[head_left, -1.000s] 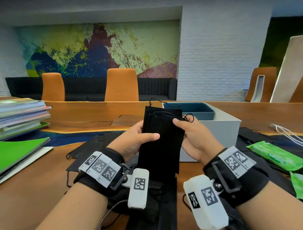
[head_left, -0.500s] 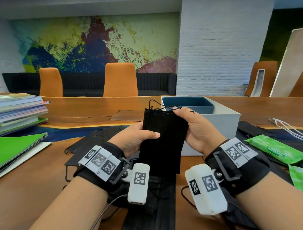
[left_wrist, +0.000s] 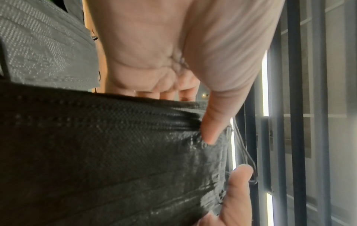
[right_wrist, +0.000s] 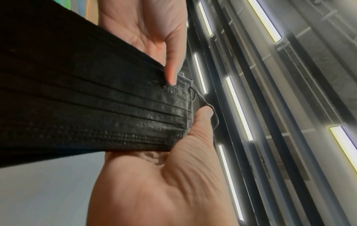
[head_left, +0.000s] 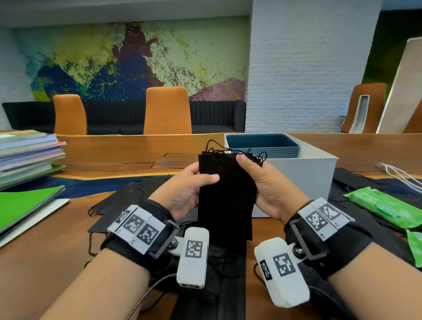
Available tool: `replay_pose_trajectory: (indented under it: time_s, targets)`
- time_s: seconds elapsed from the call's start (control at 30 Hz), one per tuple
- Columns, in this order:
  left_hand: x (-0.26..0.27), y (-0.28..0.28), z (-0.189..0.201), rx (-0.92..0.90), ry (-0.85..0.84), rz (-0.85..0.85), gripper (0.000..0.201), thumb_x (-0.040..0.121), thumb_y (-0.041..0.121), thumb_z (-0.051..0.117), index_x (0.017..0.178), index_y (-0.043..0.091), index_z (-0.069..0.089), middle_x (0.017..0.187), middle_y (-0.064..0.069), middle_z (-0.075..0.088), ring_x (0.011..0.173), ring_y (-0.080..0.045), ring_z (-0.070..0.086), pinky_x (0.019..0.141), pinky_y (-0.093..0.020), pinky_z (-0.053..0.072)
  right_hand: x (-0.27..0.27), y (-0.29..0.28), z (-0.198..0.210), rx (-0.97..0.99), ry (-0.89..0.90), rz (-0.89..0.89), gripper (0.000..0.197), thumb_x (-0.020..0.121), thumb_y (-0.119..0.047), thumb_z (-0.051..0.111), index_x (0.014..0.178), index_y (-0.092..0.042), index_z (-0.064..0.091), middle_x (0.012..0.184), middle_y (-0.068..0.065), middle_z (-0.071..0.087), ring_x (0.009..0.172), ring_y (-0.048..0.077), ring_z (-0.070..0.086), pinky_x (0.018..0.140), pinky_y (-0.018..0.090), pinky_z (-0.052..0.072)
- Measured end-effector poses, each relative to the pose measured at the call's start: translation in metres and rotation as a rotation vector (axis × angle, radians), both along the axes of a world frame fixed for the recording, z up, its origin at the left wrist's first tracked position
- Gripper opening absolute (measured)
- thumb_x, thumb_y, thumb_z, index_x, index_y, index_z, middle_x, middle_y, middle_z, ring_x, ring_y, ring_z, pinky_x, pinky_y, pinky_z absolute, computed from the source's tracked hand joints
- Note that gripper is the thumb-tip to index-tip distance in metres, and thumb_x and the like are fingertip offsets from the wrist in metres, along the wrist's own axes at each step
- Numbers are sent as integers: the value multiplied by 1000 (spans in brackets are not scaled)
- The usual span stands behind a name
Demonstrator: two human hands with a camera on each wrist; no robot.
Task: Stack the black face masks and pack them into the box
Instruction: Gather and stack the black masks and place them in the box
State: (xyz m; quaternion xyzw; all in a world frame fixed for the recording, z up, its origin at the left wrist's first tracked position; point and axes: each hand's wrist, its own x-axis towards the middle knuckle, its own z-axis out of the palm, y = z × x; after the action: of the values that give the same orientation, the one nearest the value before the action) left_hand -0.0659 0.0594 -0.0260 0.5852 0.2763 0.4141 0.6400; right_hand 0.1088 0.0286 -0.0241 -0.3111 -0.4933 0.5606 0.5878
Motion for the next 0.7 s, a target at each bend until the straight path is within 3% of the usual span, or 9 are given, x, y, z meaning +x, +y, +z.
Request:
replay_pose_trajectory:
  time_s: [0.1,0.17,0.33,0.43,0.53,0.7]
  targets:
    - [4,-2,-4,10,91,-28,36,84,5,63,119,12,58,102,-7,69,94,-20,67,76,-32,55,-6,-2,-4,37,-34,12,46,78,-39,58,113,-9,62,107,12,70,103,24,67,92,40,53]
    - [7,-5,-5,15,117,-18,31,87,3,60,117,11,60,103,-8,69,96,-21,66,83,-33,54,-9,-1,-6,46,-57,9,52,78,-43,57,115,-7,62,106,12,71,104,24,67,91,38,54]
    - [-1,2,-1,6,-21,134,23,91,5,53,112,11,61,95,-5,70,86,-18,67,70,-30,54,0,3,-5,45,-197,-83,41,78,-45,57,97,-9,56,86,4,63,87,17,61,86,33,49]
    - [-14,8,5,-61,-110,195,23,92,8,53,113,6,62,95,-9,70,82,-20,69,63,-30,57,12,6,-3,21,-374,-119,12,87,-26,63,84,-15,58,77,-1,57,77,11,54,75,25,48]
    - [-23,13,6,-145,-123,236,23,92,15,54,111,5,65,103,-14,69,90,-26,68,72,-37,54,23,8,-2,3,-528,-147,2,88,-13,65,88,-15,66,82,0,63,79,12,58,73,25,50]
    - [-26,12,4,-192,-142,273,17,92,17,55,102,9,67,98,-13,70,96,-30,64,79,-42,49,22,6,-3,3,-706,-133,6,86,-13,67,90,-15,71,84,2,69,76,8,63,71,23,53]
